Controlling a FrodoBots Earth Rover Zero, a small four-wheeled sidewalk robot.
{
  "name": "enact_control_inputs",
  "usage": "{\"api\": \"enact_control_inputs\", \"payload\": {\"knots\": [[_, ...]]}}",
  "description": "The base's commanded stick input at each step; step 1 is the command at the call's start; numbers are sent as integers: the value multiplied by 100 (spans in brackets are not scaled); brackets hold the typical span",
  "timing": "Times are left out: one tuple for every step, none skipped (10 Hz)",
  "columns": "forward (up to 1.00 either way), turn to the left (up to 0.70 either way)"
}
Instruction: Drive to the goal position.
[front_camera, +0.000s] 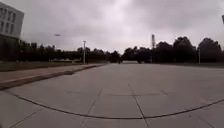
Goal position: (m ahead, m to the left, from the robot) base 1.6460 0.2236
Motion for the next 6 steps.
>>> {"api": "enact_control_inputs", "payload": {"knots": [[70,0],[70,0],[70,0],[70,0],[70,0],[70,0]]}}
